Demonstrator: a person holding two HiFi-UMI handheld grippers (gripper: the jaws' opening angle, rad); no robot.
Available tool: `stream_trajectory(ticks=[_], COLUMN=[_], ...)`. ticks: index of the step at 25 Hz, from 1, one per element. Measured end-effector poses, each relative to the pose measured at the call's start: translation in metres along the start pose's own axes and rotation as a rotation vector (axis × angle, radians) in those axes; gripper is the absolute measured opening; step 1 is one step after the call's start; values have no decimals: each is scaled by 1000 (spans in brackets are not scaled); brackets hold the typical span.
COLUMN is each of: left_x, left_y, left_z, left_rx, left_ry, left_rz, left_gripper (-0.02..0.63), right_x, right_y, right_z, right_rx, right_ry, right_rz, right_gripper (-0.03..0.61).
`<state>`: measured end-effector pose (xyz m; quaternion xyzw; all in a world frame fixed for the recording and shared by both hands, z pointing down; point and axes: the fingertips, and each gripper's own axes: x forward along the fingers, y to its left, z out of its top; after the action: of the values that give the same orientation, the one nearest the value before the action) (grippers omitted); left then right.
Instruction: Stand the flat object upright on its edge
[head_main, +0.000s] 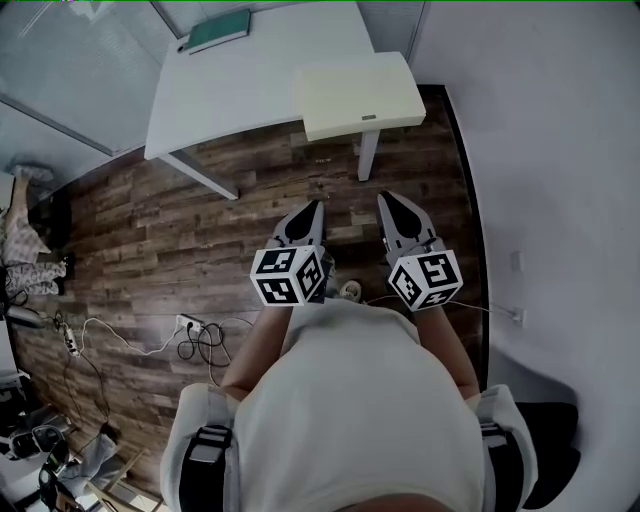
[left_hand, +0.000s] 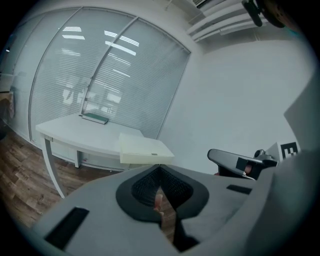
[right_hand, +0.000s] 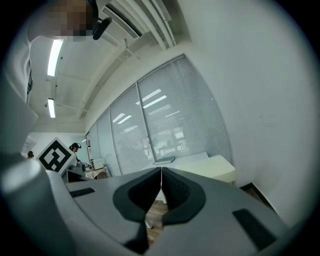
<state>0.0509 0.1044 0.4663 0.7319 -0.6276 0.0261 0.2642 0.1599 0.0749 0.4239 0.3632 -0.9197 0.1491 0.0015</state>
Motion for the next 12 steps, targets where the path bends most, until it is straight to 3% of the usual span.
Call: stream_trajectory(ticks=[12], left_x=[50], left_y=[25], left_z=[30], left_rx=[1], left_ry=[0], left_rz=[-24], left_gripper=[20], right_x=[53], right_y=[-28], right_z=[14], right_rx=[0], right_ry=[-8], right_rz=[-39], right_gripper=[20])
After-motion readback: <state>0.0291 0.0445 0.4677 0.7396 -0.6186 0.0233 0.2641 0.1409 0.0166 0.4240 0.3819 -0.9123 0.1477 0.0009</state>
